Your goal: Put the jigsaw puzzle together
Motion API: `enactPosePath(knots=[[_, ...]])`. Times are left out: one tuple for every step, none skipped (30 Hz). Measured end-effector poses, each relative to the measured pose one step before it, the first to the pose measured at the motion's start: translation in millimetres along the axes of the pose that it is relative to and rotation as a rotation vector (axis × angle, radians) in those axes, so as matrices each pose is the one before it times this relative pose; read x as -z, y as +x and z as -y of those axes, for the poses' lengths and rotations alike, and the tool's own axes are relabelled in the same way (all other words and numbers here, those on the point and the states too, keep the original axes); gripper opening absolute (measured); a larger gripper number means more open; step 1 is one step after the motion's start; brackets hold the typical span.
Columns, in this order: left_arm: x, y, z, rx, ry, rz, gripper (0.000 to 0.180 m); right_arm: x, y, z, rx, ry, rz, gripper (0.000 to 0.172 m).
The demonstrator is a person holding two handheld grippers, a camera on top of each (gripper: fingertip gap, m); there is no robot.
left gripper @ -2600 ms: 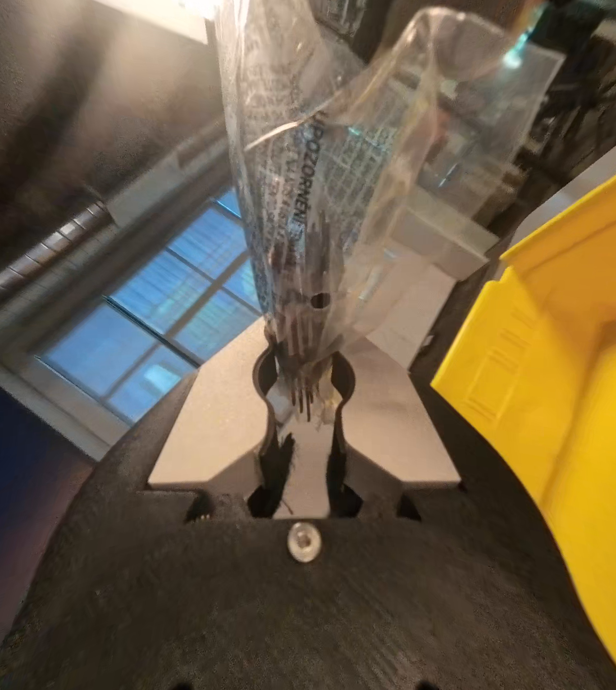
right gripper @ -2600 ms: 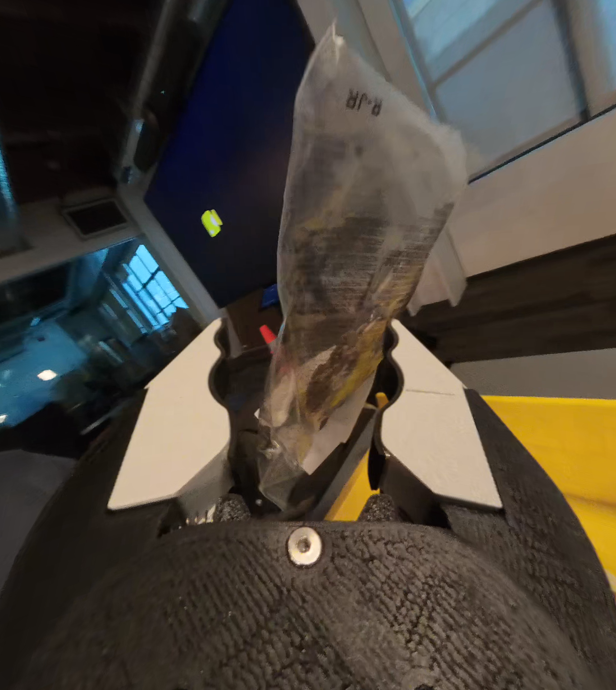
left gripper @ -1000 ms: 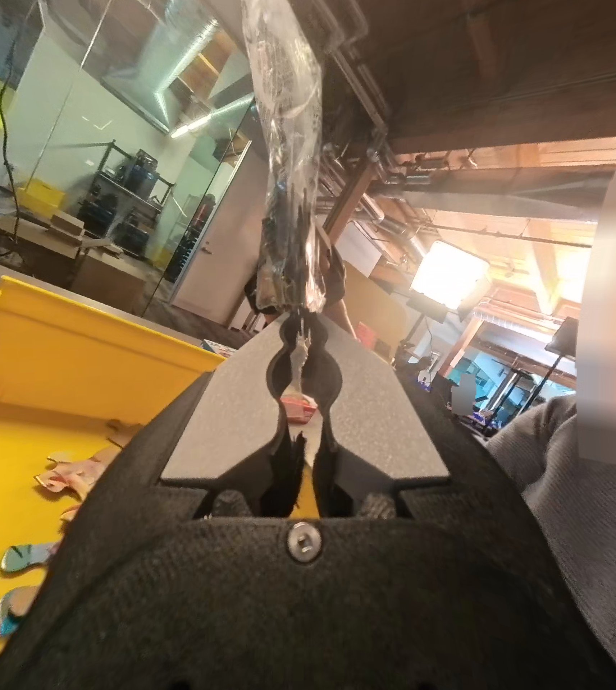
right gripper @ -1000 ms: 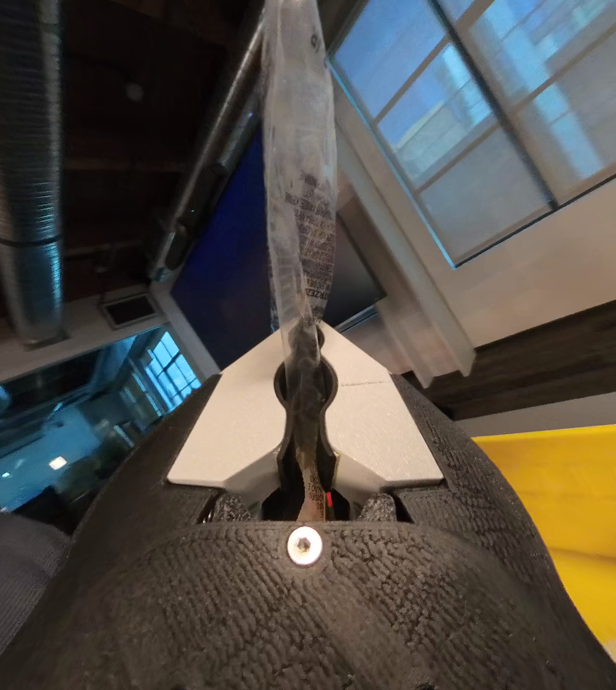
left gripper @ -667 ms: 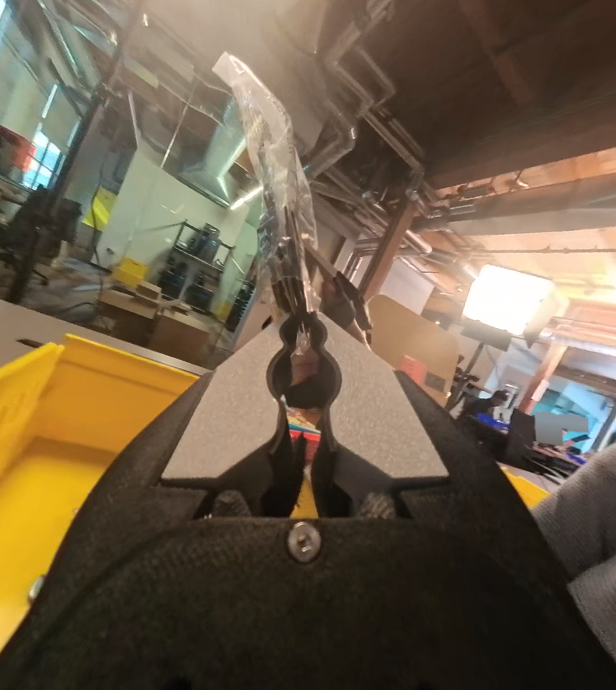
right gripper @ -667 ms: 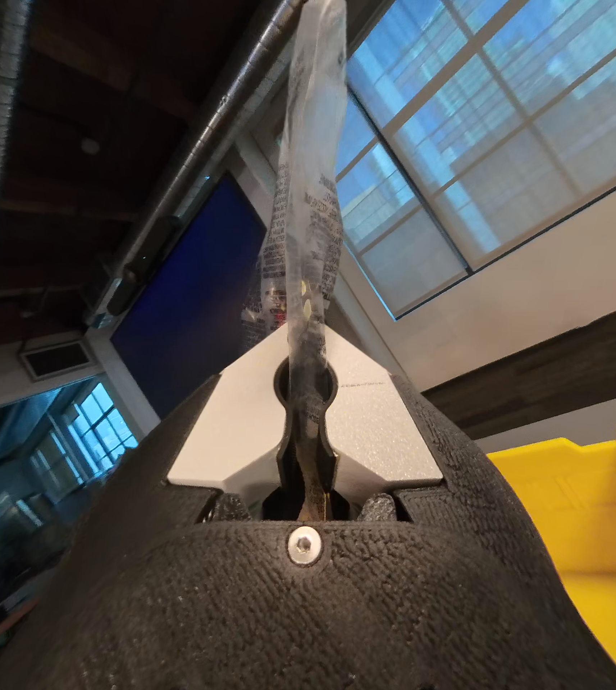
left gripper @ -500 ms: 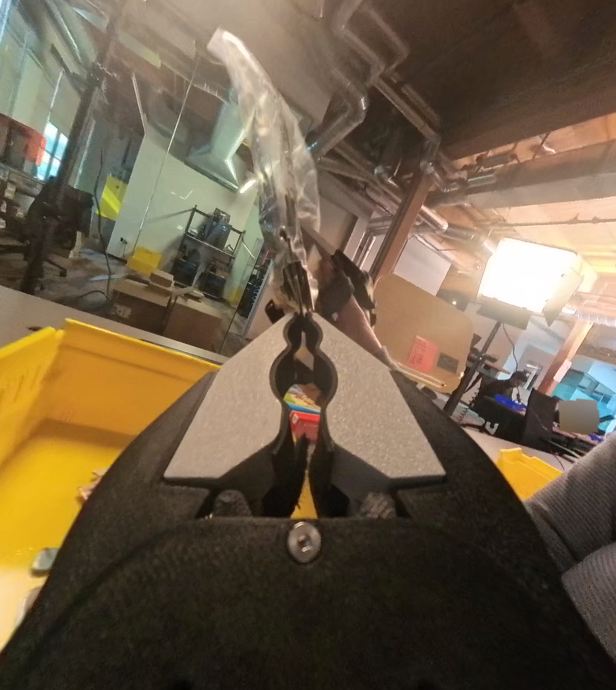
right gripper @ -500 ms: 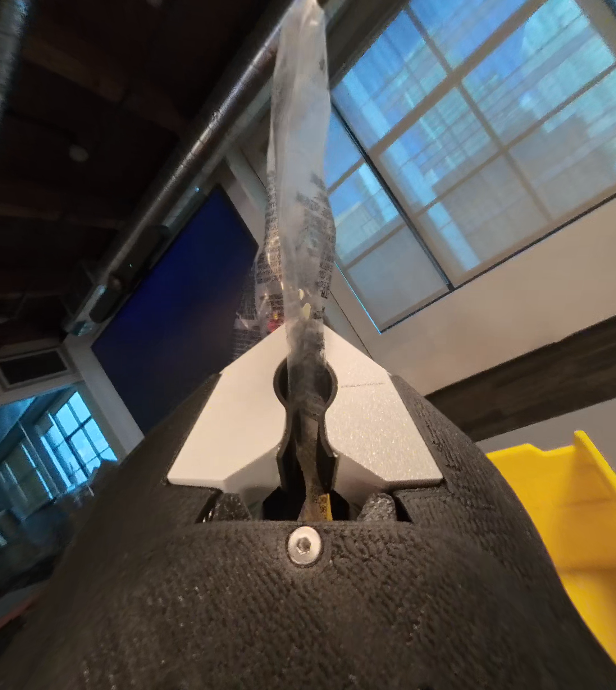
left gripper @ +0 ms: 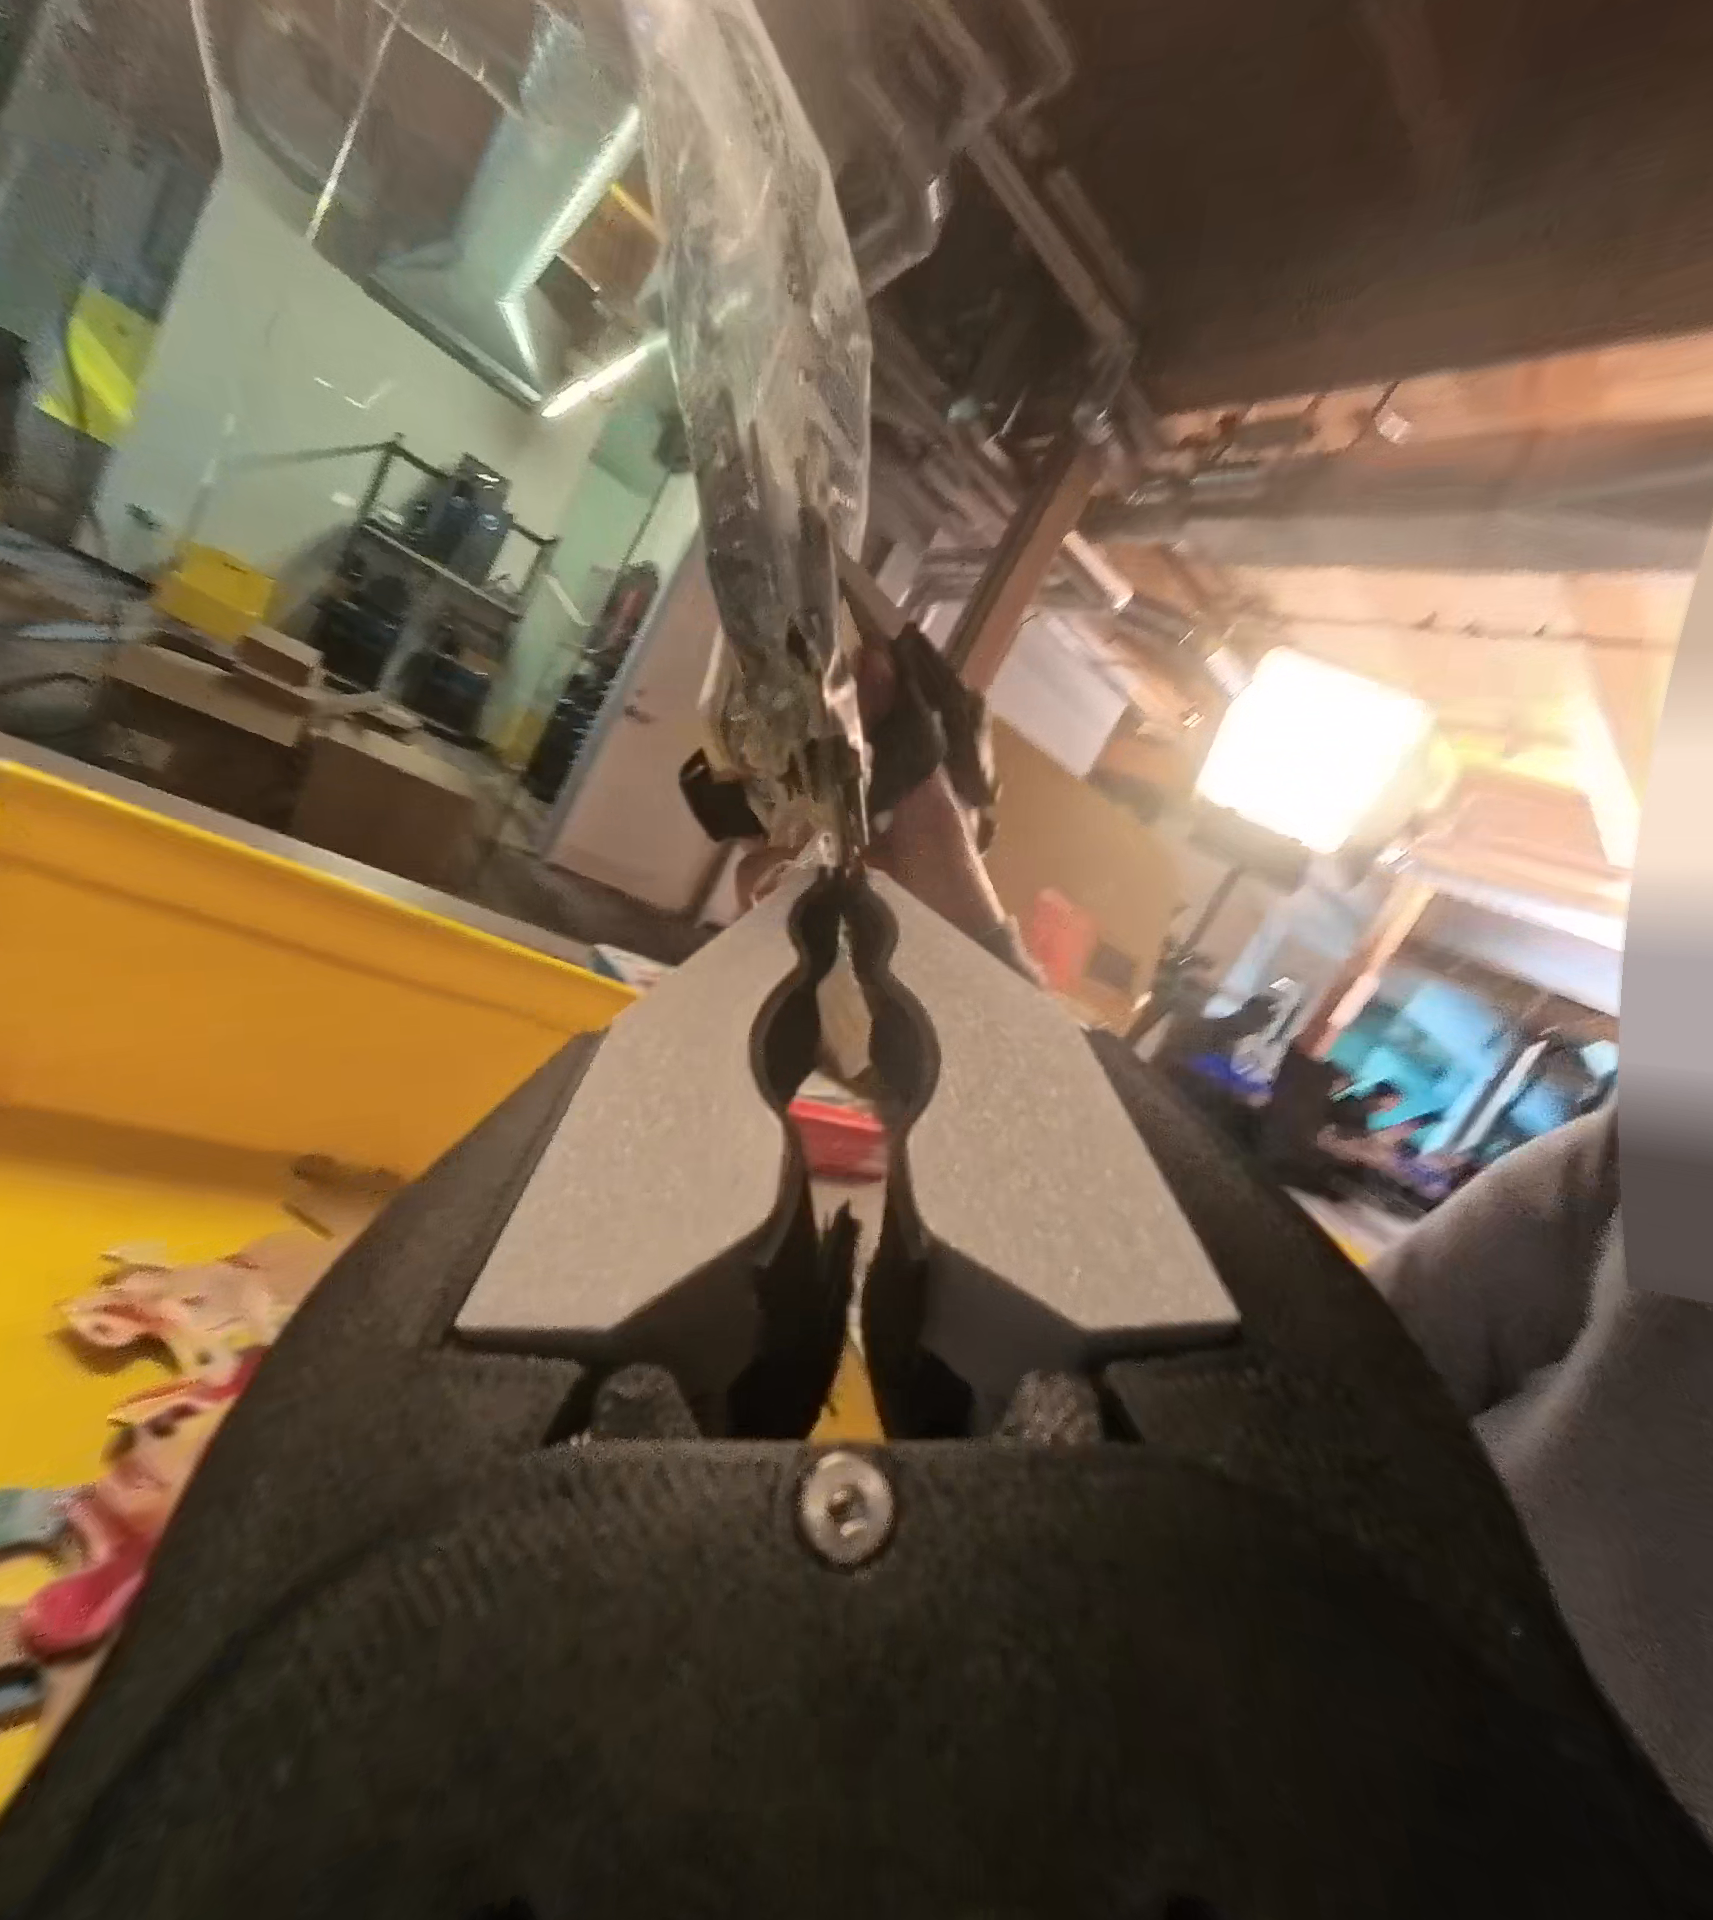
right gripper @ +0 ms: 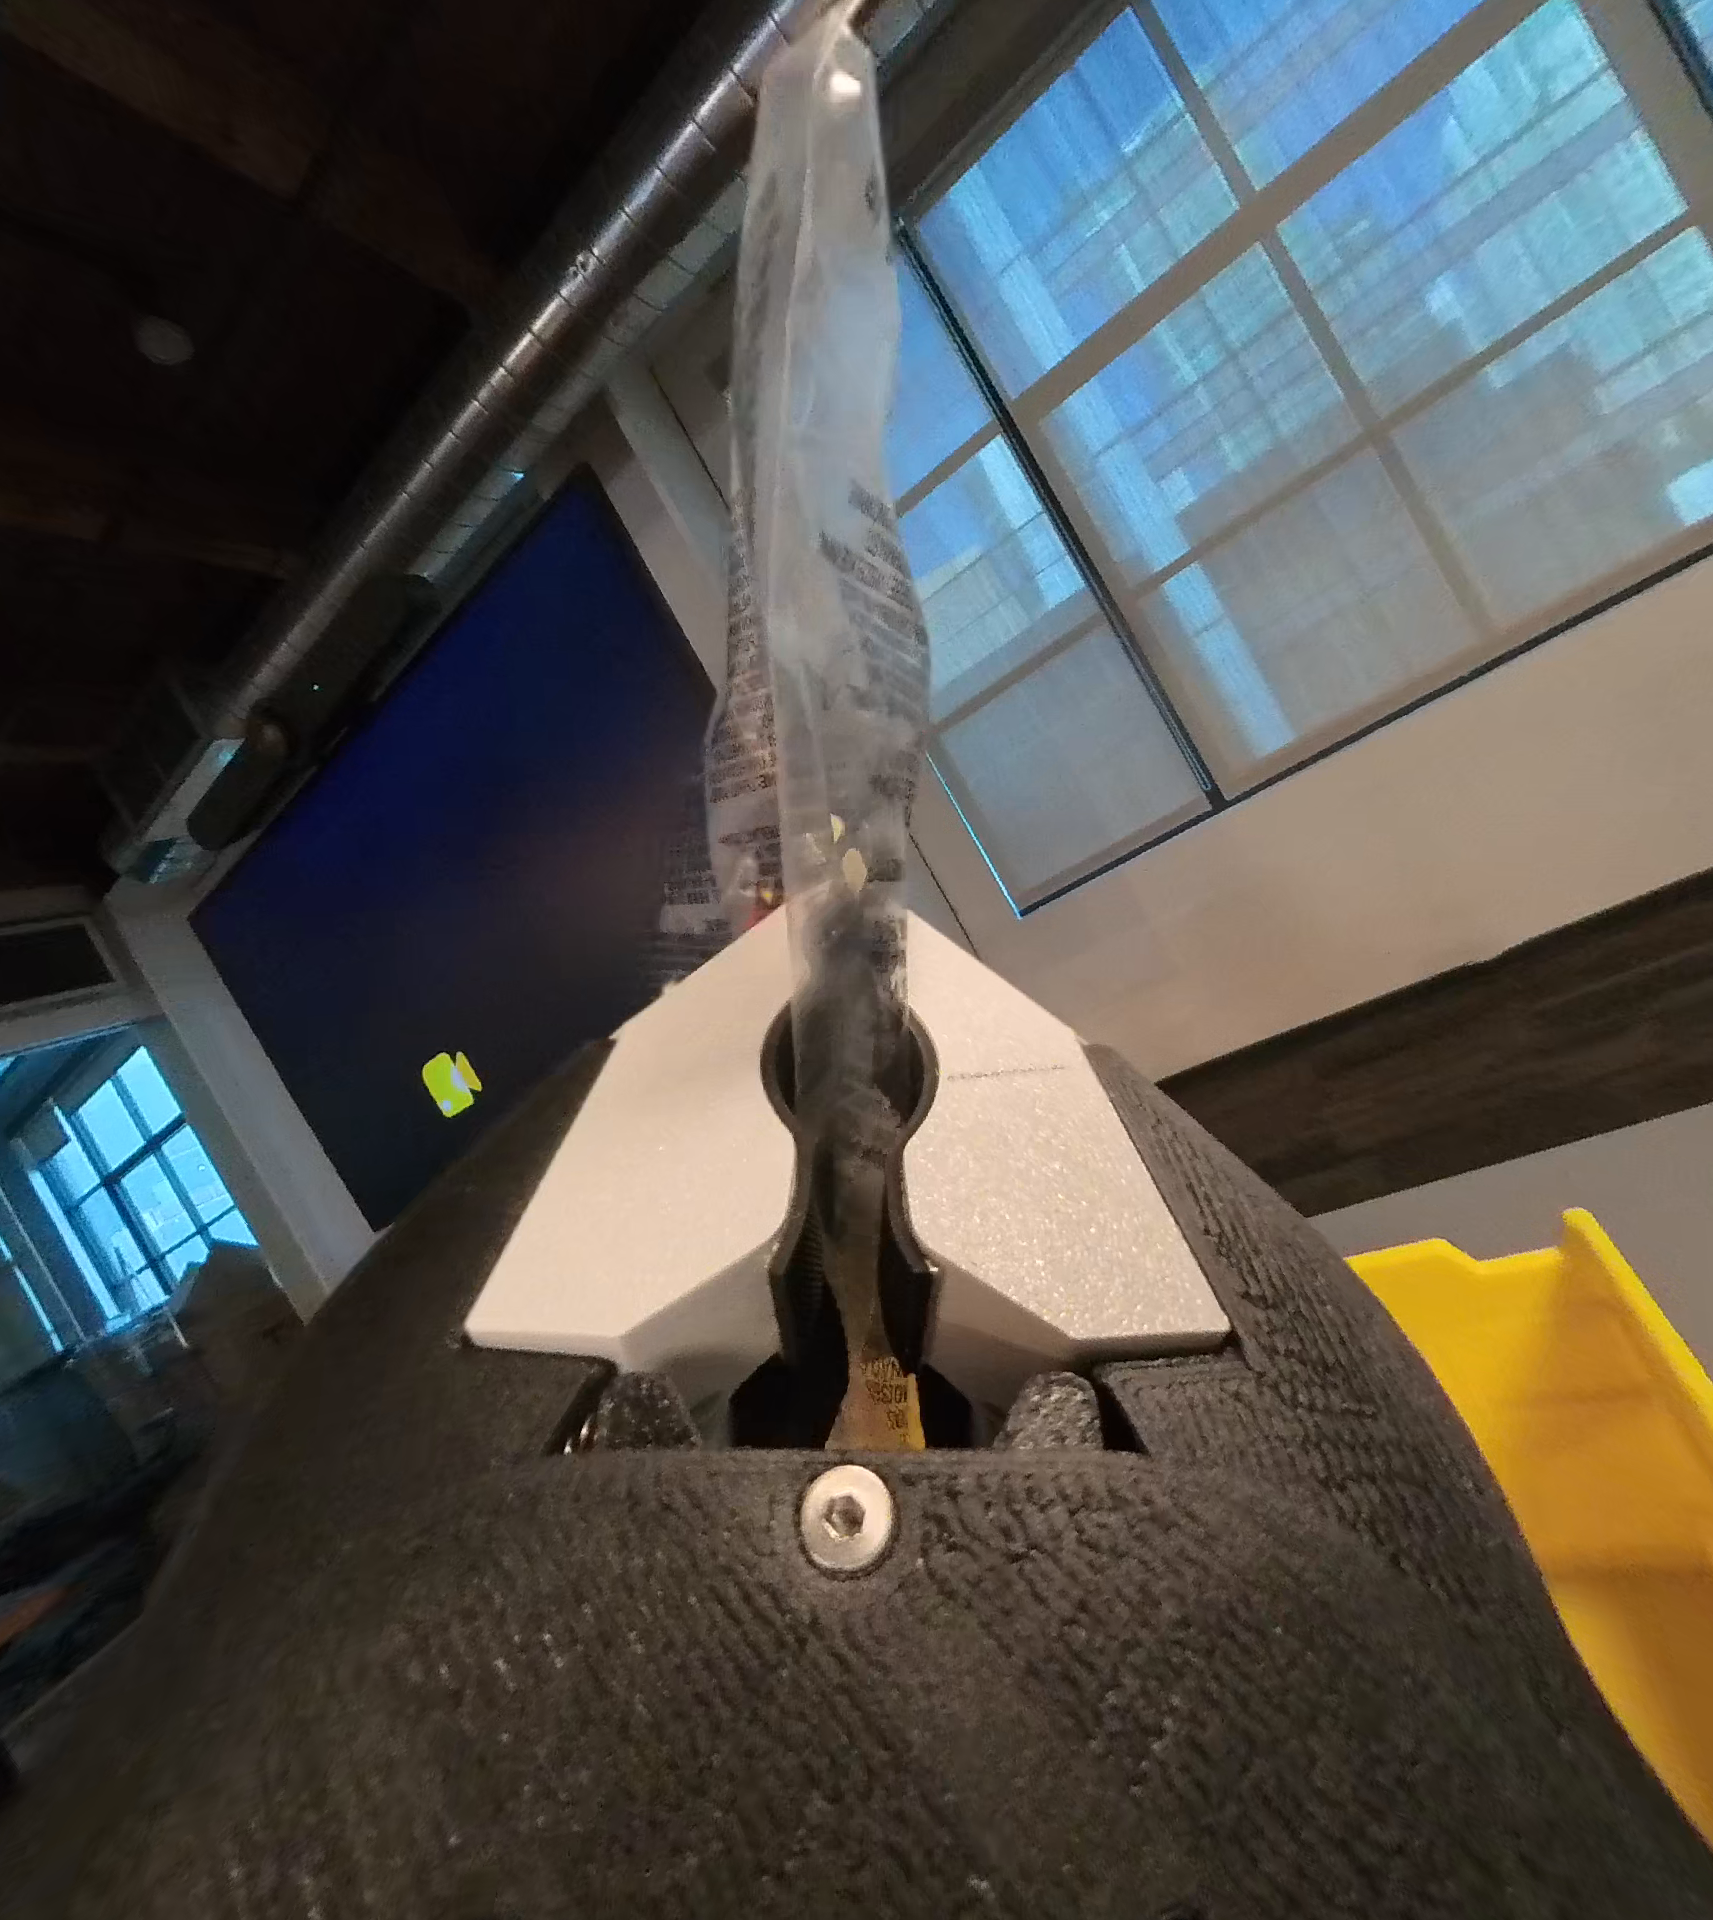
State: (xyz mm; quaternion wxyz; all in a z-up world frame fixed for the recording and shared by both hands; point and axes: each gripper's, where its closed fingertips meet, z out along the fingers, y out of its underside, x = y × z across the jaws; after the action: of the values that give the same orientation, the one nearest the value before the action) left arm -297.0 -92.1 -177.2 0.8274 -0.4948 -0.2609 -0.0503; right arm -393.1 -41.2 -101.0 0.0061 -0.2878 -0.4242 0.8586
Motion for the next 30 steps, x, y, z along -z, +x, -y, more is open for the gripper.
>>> enactPosePath(knots=[[1.57,-2.21,1.35,0.0499,0.022,-0.0113,0.001,-0.39,0.44,-0.62,-0.0031,0.0013,-0.0009,0.0],[1.21,-2.54,0.18,0.0345,0.0157,0.0002,0.0,-0.25,0.98,-0.94,-0.0051,0.0013,-0.0028,0.0],[0.47,-2.07,-1.33,0.0121,0.0062,0.0112,0.0,-0.29,1.44,-1.08,-0.0001,0.003,-0.0068,0.0],[-0.15,-0.76,-2.3,-0.0117,-0.0015,0.0166,0.0,-0.33,0.71,-0.73,0.0019,0.0038,-0.0053,0.0],[-0.32,0.32,-1.8,-0.0189,-0.0023,0.0154,0.0,-0.24,-0.24,-0.02,0.0013,0.0066,-0.0017,0.0],[-0.42,1.1,-1.17,-0.0176,-0.0031,0.011,0.0,-0.07,-0.77,0.36,0.0034,0.0066,-0.0012,0.0],[-0.42,1.16,-1.28,-0.0198,-0.0059,0.0103,0.0,-0.09,-0.92,0.47,0.0072,0.0038,-0.0002,0.0],[-0.13,1.05,-0.61,-0.0218,-0.0031,0.0091,0.0,0.21,-1.04,1.01,0.0081,0.007,-0.0018,0.0],[-0.23,0.75,-0.77,-0.0211,-0.0051,0.0084,0.0,0.25,-1.07,0.97,0.0082,0.0084,-0.0023,0.0],[-0.15,0.94,-0.98,-0.0196,-0.0054,0.0079,0.0,0.21,-0.94,0.85,0.0067,0.0075,-0.0018,0.0],[-0.17,1.34,-1.01,-0.0204,-0.0044,0.0048,0.0,0.5,-0.59,1.17,0.0043,0.0089,-0.0013,0.0],[-0.14,0.72,-1.23,-0.0196,-0.0061,0.0067,0.0,0.36,-0.13,0.64,0.0023,0.0046,-0.0017,0.0],[0.04,0.36,-0.57,-0.0152,-0.0018,0.0063,0.0,0.42,0.19,0.69,0.0007,0.0068,-0.0017,0.0],[0.14,0.33,0.27,-0.01,0.0015,0.0028,0.0,-0.09,0.01,0.27,-0.0027,0.0049,0.0012,0.0],[0.38,-0.54,0.14,-0.008,-0.003,0.0046,0.0,-0.75,0.21,-0.79,-0.0079,-0.006,0.0054,0.0],[0.86,-2.3,1.54,-0.0099,-0.0036,0.0127,0.0,-1.64,-0.16,-1.86,-0.0163,-0.0192,0.0183,0.0],[1.75,-3.78,3.64,-0.0141,0.001,0.0218,0.0,-2.26,-0.13,-3.35,-0.0385,-0.0397,0.036,0.0],[2.55,-5.01,3.81,-0.0289,-0.0011,0.0301,0.0,-0.39,1.74,-3.54,-0.0621,-0.0487,0.0369,0.0],[3.0,-6.08,4.21,-0.0339,-0.0036,0.0369,0.0,2.26,3.56,-2.15,-0.051,-0.0372,0.0233,0.0],[2.78,-5.43,5.67,-0.0369,-0.0009,0.0337,0.0,3.56,6.29,-0.49,-0.0161,-0.0212,-0.009,0.005],[2.64,-6.15,6.65,-0.0454,-0.0033,0.0408,0.0,3.94,6.4,2.13,0.0187,-0.0045,-0.0312,0.019],[2.17,-7.16,6.87,-0.0569,-0.0095,0.0464,0.0,3.34,4.53,3.11,0.0397,-0.0008,-0.0351,0.033],[2.01,-7.6,6.62,-0.0659,-0.0137,0.0476,0.0,2.27,1.69,2.09,0.0497,-0.0085,-0.0247,0.04],[1.55,-6.1,7.09,-0.055,-0.0057,0.0343,0.0,0.73,-0.91,-1.34,0.0467,-0.0259,-0.0097,0.041],[0.37,-1.66,7.11,-0.0316,-0.0007,0.0015,0.0,-1.08,-2.41,-4.86,0.0363,-0.0426,0.0025,0.044],[-1.14,0.06,5.11,-0.0253,-0.0112,-0.0144,0.0,-2.38,-2.57,-5.5,0.0265,-0.0399,0.0062,0.05],[-1.86,-0.21,3.04,-0.0249,-0.0228,-0.0144,0.0,-3.26,-2.78,-3.68,0.0235,-0.0207,0.0091,0.058],[-2.09,0.43,2.42,-0.0306,-0.0237,-0.0182,0.0,-2.97,-2.94,-1.12,0.0265,0.0003,0.0102,0.067],[-2.09,0.04,-0.12,-0.0268,-0.0401,-0.0171,0.0,-2.44,-2.7,0.87,0.0241,0.0136,0.0071,0.079],[-1.67,-0.04,-0.91,-0.0344,-0.0405,-0.0154,0.0,-1.61,-2.21,1.98,0.0201,0.0171,0.0049,0.091]])
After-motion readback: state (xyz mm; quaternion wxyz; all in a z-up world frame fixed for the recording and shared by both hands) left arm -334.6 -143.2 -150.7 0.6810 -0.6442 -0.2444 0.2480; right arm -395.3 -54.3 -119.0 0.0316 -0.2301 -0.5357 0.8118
